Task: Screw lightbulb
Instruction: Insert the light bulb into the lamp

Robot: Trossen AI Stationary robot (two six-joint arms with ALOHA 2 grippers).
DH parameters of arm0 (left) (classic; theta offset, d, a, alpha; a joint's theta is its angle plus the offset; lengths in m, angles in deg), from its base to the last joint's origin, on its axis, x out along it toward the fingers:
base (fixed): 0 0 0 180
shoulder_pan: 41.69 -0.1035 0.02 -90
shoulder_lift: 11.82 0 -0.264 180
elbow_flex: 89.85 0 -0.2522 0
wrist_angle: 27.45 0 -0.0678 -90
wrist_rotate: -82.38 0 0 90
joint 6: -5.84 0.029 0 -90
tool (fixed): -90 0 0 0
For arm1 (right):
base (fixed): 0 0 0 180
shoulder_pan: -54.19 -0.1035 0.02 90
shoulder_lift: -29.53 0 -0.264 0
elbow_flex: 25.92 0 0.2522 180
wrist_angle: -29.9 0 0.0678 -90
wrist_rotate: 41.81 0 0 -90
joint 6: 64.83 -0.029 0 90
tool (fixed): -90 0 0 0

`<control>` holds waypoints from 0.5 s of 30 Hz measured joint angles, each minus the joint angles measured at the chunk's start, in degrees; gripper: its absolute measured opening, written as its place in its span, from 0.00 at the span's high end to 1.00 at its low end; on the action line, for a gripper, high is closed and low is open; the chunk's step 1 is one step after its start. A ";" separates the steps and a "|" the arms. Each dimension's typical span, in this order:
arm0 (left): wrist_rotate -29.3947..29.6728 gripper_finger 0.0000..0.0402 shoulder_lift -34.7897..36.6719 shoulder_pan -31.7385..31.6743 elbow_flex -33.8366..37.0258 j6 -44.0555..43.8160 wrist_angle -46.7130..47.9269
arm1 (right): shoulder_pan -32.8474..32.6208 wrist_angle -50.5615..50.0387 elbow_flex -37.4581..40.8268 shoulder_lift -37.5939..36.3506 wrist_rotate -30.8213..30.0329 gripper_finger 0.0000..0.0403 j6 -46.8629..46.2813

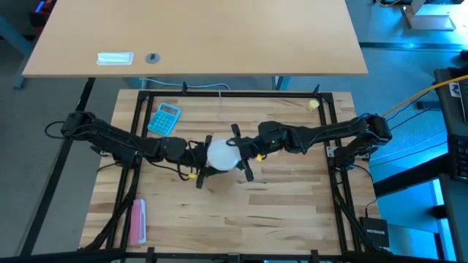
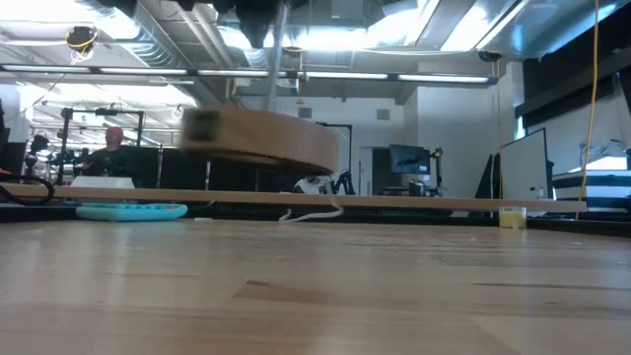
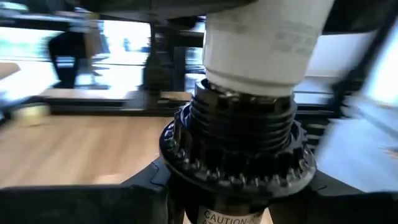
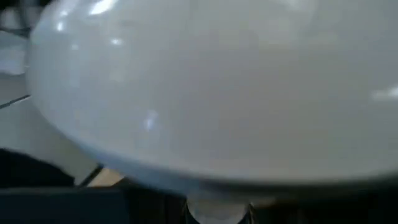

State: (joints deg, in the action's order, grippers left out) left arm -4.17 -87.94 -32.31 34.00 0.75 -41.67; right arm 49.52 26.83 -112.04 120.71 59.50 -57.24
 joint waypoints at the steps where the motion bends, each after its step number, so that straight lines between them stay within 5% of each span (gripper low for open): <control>1: 4.00 0.63 -0.02 0.80 0.02 0.46 0.06 | 0.02 -0.30 0.00 0.00 -2.11 0.62 -0.91; 8: 27.74 0.63 -0.16 5.66 0.02 4.10 -0.31 | -1.25 -1.46 -0.15 0.17 -22.16 0.62 -2.49; 15: 34.00 0.63 -1.18 6.96 -0.02 3.80 -0.97 | -1.99 -0.91 -0.07 0.59 -28.26 0.62 -3.01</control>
State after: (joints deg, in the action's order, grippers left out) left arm 29.83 -89.12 -25.35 33.98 4.55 -42.64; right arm 47.53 25.93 -112.11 121.30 31.25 -60.25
